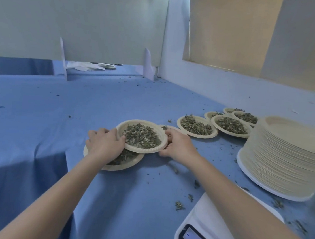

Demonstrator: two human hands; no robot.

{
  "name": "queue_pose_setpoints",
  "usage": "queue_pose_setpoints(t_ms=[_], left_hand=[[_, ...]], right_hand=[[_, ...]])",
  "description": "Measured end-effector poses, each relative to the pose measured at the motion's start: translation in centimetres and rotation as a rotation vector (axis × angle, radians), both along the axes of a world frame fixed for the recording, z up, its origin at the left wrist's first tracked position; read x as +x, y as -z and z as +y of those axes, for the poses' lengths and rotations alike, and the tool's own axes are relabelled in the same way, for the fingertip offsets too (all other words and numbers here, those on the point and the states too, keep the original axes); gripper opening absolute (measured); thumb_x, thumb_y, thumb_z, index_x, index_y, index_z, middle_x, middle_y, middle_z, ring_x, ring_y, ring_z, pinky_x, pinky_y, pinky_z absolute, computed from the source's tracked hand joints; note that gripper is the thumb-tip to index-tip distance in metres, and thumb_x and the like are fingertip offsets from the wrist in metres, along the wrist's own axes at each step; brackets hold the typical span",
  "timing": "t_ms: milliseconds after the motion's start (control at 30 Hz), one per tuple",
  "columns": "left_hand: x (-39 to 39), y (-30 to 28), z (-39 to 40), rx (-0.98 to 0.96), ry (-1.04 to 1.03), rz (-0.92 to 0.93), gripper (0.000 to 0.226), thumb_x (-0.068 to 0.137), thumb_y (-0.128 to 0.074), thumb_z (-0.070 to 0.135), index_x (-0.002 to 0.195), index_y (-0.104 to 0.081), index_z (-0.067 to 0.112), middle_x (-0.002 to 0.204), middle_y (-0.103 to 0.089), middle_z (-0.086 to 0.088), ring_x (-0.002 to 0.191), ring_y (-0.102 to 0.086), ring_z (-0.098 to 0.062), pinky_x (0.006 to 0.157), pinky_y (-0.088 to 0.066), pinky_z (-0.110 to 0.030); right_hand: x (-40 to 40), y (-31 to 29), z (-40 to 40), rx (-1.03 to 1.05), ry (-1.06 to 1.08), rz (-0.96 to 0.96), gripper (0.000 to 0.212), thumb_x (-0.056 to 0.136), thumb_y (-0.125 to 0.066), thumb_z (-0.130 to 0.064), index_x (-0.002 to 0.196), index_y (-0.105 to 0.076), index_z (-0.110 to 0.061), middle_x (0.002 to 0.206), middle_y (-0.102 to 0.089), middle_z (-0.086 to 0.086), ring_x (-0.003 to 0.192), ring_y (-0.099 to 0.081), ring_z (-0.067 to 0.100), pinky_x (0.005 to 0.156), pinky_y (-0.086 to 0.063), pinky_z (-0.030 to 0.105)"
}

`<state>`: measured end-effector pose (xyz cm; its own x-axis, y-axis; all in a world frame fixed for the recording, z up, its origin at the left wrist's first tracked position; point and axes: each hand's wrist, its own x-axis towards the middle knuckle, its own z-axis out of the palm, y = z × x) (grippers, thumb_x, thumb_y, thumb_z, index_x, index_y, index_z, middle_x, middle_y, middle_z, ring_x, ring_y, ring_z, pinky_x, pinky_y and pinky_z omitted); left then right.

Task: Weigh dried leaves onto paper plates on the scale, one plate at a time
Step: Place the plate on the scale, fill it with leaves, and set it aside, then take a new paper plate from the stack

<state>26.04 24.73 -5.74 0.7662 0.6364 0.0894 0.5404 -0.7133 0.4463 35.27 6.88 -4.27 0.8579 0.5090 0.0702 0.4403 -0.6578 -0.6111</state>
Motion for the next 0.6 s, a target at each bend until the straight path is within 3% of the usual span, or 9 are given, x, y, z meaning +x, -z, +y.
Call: queue_pose_setpoints(t_ms=[100, 200, 300, 433, 600], left_hand=[[-0.5, -0.5, -0.4, -0.008, -0.026, -0.05, 0.04, 0.097, -0.037, 0.042, 0.127, -0.049, 0.018, 0.139, -0.04, -0.01, 0.129, -0.022, -0.032, 0.101, -0.026, -0.04], [-1.4, -1.3, -1.5, -0.02, -0.027, -0.194, 0.044, 0.095, -0.044, 0.035, 0.135, -0.045, 0.017, 0.14, -0.037, -0.011, 0.129, -0.021, -0.03, 0.102, -0.024, -0.039], [-2.1, -2.3, -3.7, -0.087, 0.071, -0.312, 0.039, 0.092, -0.047, 0.023, 0.131, -0.05, 0.019, 0.134, -0.042, -0.01, 0.126, -0.024, -0.028, 0.102, -0.025, -0.036], [-2.4, -3.9, -8.4, -0.117, 0.25, -0.336, 0.038, 0.089, -0.049, 0.015, 0.126, -0.054, 0.019, 0.131, -0.046, -0.009, 0.127, -0.03, -0.03, 0.103, -0.026, -0.034], [-1.5, -6.0, -14.7, -0.141, 0.428, -0.362, 0.038, 0.087, -0.051, 0.014, 0.124, -0.055, 0.018, 0.128, -0.047, -0.009, 0.119, -0.043, -0.03, 0.102, -0.034, -0.039]], right_hand=[[-0.5, -0.6, -0.2, -0.032, -0.011, -0.016, 0.08, 0.069, -0.082, -0.014, 0.138, -0.042, -0.013, 0.126, -0.059, 0.006, 0.109, -0.058, 0.024, 0.093, -0.047, 0.034], [-1.6, -1.5, -0.8, -0.012, -0.028, -0.051, 0.081, 0.07, -0.081, -0.013, 0.139, -0.041, -0.013, 0.12, -0.057, 0.004, 0.096, -0.052, 0.018, 0.092, -0.045, 0.031], [-3.0, -2.6, -1.8, 0.024, -0.039, -0.1, 0.074, 0.071, -0.081, -0.015, 0.135, -0.044, -0.013, 0.108, -0.054, 0.001, 0.09, -0.047, 0.013, 0.088, -0.046, 0.03], [-4.7, -4.5, -3.9, 0.037, -0.04, -0.137, 0.078, 0.073, -0.079, -0.02, 0.139, -0.04, -0.016, 0.127, -0.052, 0.006, 0.107, -0.054, 0.021, 0.085, -0.044, 0.029], [-5.9, -6.9, -8.9, 0.025, -0.018, -0.229, 0.067, 0.077, -0.074, -0.018, 0.137, -0.044, -0.013, 0.129, -0.054, 0.007, 0.103, -0.054, 0.02, 0.082, -0.037, 0.021]])
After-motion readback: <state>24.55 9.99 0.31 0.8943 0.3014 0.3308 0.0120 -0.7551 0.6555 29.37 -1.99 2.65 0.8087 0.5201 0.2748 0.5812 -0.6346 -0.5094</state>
